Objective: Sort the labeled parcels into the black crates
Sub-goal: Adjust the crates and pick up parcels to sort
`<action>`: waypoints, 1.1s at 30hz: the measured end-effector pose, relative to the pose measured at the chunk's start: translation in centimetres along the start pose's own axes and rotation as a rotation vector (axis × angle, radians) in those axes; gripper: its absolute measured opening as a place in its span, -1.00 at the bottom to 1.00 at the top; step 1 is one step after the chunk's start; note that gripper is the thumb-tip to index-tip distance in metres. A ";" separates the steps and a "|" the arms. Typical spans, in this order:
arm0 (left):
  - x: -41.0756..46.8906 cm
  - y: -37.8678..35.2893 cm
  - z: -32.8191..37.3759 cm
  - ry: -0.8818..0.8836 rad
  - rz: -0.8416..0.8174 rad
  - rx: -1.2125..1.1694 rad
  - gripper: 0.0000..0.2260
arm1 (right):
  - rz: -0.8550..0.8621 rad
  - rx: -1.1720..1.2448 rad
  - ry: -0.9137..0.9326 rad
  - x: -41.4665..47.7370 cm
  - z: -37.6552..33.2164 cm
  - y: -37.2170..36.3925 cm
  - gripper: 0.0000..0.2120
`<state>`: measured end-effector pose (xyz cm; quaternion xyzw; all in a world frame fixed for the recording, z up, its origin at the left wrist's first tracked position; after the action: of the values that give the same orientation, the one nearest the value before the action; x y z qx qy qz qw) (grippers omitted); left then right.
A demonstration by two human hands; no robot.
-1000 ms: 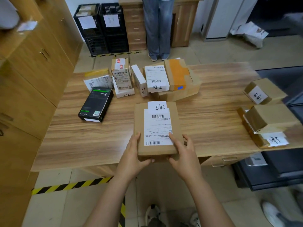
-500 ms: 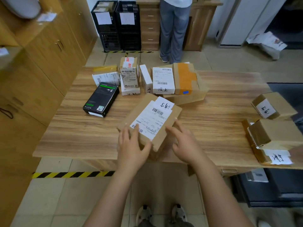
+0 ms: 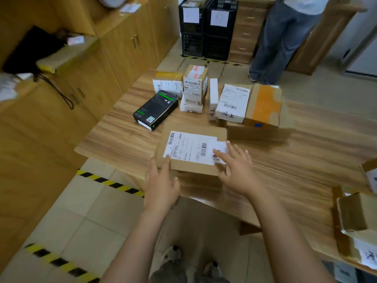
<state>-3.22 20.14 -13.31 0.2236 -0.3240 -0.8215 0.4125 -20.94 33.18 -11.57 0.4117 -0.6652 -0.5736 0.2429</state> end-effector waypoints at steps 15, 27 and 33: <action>0.5 -2.6 0.6 0.143 -0.105 -0.073 -0.14 | -0.075 0.047 0.084 -2.1 2.1 -0.4 -0.51; -0.6 -5.9 3.2 0.114 -0.246 0.025 0.13 | -0.116 -0.003 -0.037 2.1 3.0 -1.4 -0.19; 0.0 -3.5 0.7 0.046 -0.280 -0.041 -0.05 | -0.038 0.141 -0.073 0.1 3.0 -2.1 -0.26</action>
<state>-5.53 21.98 -15.35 0.2768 -0.2631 -0.8723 0.3055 -22.84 34.75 -14.27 0.4192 -0.7042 -0.5447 0.1779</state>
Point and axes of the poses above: each hand's wrist, its own x-axis towards the middle knuckle, its own y-axis out of the back of the hand, z = x × y, the point moved 9 cm from there along x, towards the middle knuckle, and after that the axes turned 11 degrees about -x, right-handed, at the moved point
